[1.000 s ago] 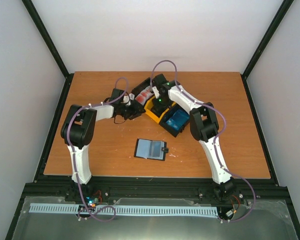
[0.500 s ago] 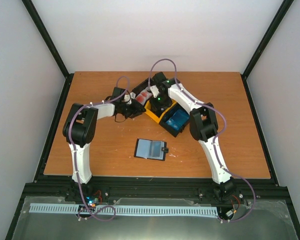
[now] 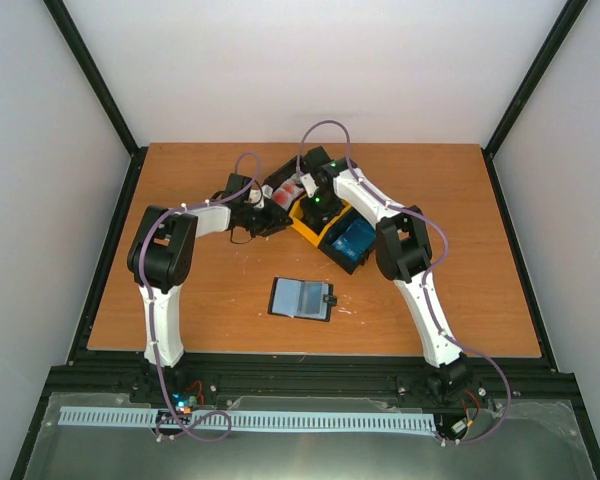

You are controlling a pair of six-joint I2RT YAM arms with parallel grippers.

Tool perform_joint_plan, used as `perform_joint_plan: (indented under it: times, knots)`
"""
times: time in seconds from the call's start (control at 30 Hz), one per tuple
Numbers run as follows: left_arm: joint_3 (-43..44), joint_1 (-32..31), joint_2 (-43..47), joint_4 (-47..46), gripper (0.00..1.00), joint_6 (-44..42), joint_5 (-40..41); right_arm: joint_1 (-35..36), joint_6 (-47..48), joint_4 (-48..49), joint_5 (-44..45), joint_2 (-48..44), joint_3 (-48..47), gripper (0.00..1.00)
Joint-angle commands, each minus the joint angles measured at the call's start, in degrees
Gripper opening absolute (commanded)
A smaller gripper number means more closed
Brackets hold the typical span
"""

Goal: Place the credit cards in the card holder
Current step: Pick up the credit card from the storage box.

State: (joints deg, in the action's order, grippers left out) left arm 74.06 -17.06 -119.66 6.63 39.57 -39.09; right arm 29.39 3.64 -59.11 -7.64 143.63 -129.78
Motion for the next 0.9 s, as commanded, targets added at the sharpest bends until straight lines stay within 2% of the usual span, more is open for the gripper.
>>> perform_joint_plan:
  times: [0.0,0.17,0.57,0.87]
  knots:
    - [2.47,-0.26,-1.62,0.77,0.32,-0.7,0.67,0.3,0.49,-4.43,-4.79,1.75,0.89,0.48]
    - [3.08,-0.26,-2.24,0.75,0.31,0.21,0.92,0.16,0.65,-7.32,-8.93,1.71,3.3,0.51]
    - [2.97,-0.34,-2.5,1.1,0.28,0.5,1.47,-2.62,-3.75,-8.24,-21.84,0.53,-2.72,0.49]
    - [3.01,-0.34,-2.59,1.23,0.28,0.55,1.74,-2.84,-2.81,-8.86,-24.1,-1.49,-0.78,0.44]
